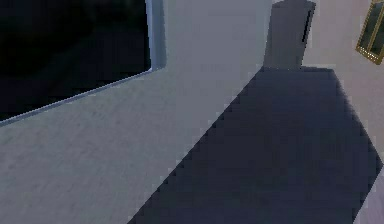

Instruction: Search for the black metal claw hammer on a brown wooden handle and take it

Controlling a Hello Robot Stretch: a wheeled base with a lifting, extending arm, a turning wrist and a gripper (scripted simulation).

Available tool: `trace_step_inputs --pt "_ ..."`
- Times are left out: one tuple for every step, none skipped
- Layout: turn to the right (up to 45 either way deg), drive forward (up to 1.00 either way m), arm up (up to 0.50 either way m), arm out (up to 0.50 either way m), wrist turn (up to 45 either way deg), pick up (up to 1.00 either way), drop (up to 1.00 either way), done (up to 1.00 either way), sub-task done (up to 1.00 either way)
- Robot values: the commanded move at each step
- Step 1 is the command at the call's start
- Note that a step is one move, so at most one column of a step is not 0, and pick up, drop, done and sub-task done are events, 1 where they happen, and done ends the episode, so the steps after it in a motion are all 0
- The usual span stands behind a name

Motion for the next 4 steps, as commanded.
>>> trace_step_inputs --pt "0.0 0.0 0.5 0.0 0.0 0.0 0.0 0.0 0.0" --pt "0.0 0.0 0.38 0.0 0.0 0.0 0.0 0.0 0.0" --pt "0.0 0.0 0.0 0.38 0.0 0.0 0.0 0.0 0.0" --pt "0.0 0.0 0.0 0.0 45.0 0.0 0.0 0.0 0.0"
